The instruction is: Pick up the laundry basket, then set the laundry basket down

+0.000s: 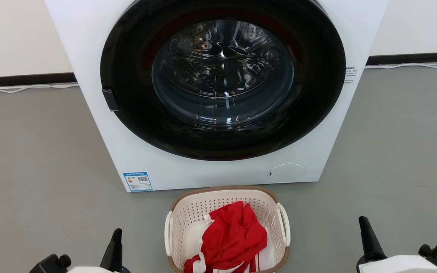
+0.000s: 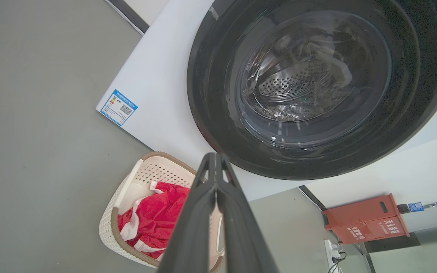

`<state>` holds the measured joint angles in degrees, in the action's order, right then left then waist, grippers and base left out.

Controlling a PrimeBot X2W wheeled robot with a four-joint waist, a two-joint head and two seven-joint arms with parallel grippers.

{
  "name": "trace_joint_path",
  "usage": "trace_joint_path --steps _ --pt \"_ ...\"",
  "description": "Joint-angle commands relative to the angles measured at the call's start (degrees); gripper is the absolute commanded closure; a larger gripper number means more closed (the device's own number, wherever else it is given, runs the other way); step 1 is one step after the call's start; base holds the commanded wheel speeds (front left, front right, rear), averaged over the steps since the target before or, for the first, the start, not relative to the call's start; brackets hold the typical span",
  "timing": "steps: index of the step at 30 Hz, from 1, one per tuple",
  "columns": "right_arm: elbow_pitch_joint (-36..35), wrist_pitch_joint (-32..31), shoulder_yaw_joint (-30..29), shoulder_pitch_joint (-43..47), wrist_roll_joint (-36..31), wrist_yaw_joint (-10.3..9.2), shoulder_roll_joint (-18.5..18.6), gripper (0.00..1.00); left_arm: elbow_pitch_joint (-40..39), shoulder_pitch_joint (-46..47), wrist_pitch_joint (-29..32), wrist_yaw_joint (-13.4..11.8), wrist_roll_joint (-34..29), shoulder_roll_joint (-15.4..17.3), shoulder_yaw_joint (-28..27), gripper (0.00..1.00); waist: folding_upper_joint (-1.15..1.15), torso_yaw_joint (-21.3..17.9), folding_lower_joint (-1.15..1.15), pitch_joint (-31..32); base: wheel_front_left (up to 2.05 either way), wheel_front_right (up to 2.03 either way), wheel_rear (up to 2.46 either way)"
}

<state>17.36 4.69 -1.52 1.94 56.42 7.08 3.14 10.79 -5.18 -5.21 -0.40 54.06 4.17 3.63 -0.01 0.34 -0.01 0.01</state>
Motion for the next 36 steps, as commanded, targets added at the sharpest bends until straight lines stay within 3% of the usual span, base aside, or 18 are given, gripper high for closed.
trace_joint_path --steps 1,36 --pt "-1.8 -0.7 0.4 -3.4 2.0 0.28 0.8 1.00 -1.0 3.3 0.3 0.9 2.2 0.6 -1.5 1.00 0.01 0.0 0.00 0.0 0.00 0.00 0.00" --pt "-2.8 -6.7 -2.1 -6.3 24.6 0.36 0.8 1.00 1.7 8.4 6.4 5.4 26.7 0.6 -5.5 1.00 0.01 -0.2 0.00 -0.1 0.00 0.00 0.00"
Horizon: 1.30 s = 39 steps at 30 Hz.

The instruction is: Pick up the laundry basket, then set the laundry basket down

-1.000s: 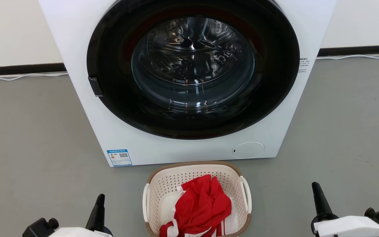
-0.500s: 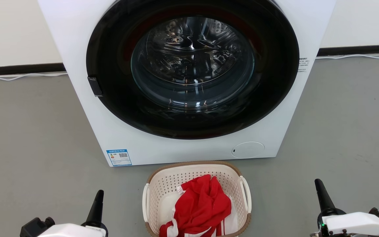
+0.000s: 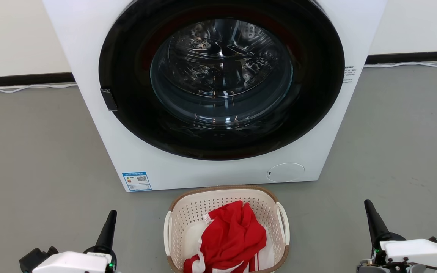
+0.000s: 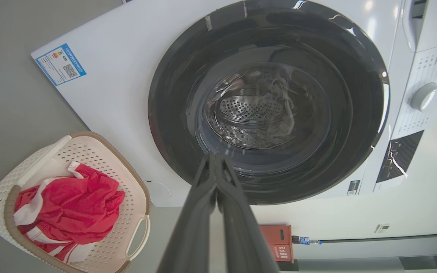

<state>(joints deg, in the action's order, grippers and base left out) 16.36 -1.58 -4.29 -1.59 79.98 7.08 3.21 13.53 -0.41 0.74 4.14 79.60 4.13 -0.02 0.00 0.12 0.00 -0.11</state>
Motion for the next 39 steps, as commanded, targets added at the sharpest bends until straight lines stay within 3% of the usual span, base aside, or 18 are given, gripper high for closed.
trace_joint_path --steps 1,21,39 --pt "-1.9 -0.6 0.6 -2.9 1.6 0.37 0.7 1.00 -1.0 3.7 0.6 1.0 1.8 0.6 -1.9 1.00 0.00 0.0 0.00 0.0 0.00 0.00 0.00" --pt "-2.4 -3.8 -0.8 -4.5 13.3 0.41 0.7 1.00 0.4 6.4 3.9 3.4 14.5 0.5 -4.1 1.00 0.00 -0.1 0.00 -0.1 0.00 0.00 0.00" --pt "-2.4 -4.0 -1.1 -4.5 13.1 0.41 0.5 1.00 0.4 6.4 4.2 3.4 14.1 0.1 -4.6 1.00 0.00 -0.1 0.00 -0.1 0.00 0.00 0.00"
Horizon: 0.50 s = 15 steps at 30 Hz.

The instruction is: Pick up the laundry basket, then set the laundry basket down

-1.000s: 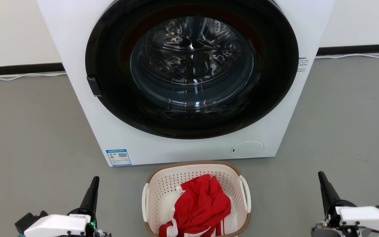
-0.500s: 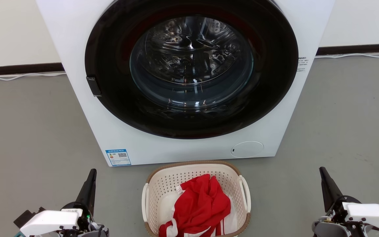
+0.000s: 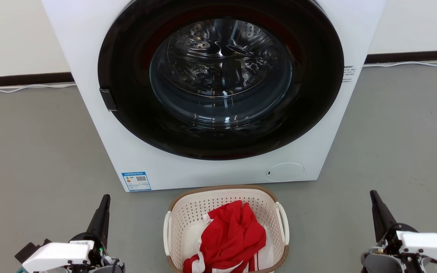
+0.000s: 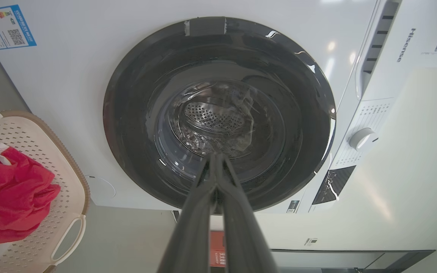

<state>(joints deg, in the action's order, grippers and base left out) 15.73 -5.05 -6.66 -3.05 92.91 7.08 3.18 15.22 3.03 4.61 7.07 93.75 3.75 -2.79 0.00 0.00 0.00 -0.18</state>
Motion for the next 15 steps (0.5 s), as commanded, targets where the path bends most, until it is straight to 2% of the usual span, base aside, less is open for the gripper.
trace_joint_path --steps 1,15 --pt "-1.8 -0.6 1.2 -3.0 0.1 0.41 0.5 1.00 -1.3 3.0 0.4 0.4 0.0 0.5 -1.9 1.00 0.00 0.0 0.00 0.0 0.00 0.00 0.00" --pt "-1.8 -0.7 1.0 -3.0 0.0 0.41 0.3 1.00 -1.2 3.0 0.6 0.4 -0.3 0.3 -2.2 1.00 0.00 0.0 0.00 0.0 0.00 0.00 0.00"
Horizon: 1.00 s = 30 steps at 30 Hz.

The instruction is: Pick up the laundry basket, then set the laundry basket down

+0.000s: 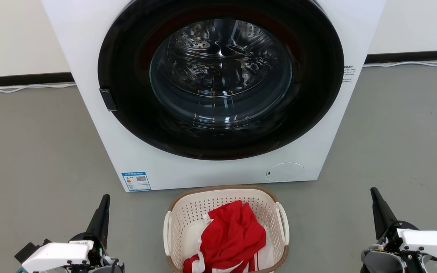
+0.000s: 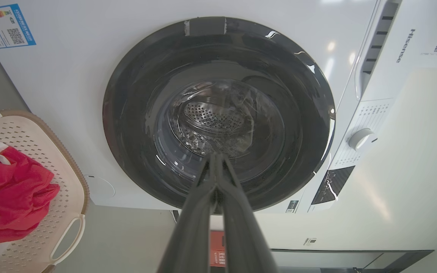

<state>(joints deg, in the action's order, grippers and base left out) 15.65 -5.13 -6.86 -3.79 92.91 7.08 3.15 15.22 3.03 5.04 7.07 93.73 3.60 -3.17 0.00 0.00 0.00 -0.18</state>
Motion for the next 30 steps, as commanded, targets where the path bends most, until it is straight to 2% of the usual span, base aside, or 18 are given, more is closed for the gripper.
trace_joint_path --steps 1,30 --pt "-1.7 -0.7 1.2 -2.3 0.0 0.41 0.4 1.00 -1.2 3.0 0.2 0.4 -0.3 0.4 -1.8 1.00 0.00 0.0 0.00 0.0 0.00 0.00 0.00" --pt "-1.7 -0.9 0.9 -2.3 -0.3 0.41 0.2 1.00 -1.2 3.1 0.6 0.4 -0.7 0.1 -2.3 1.00 0.00 0.0 0.00 0.0 0.00 0.00 0.00"
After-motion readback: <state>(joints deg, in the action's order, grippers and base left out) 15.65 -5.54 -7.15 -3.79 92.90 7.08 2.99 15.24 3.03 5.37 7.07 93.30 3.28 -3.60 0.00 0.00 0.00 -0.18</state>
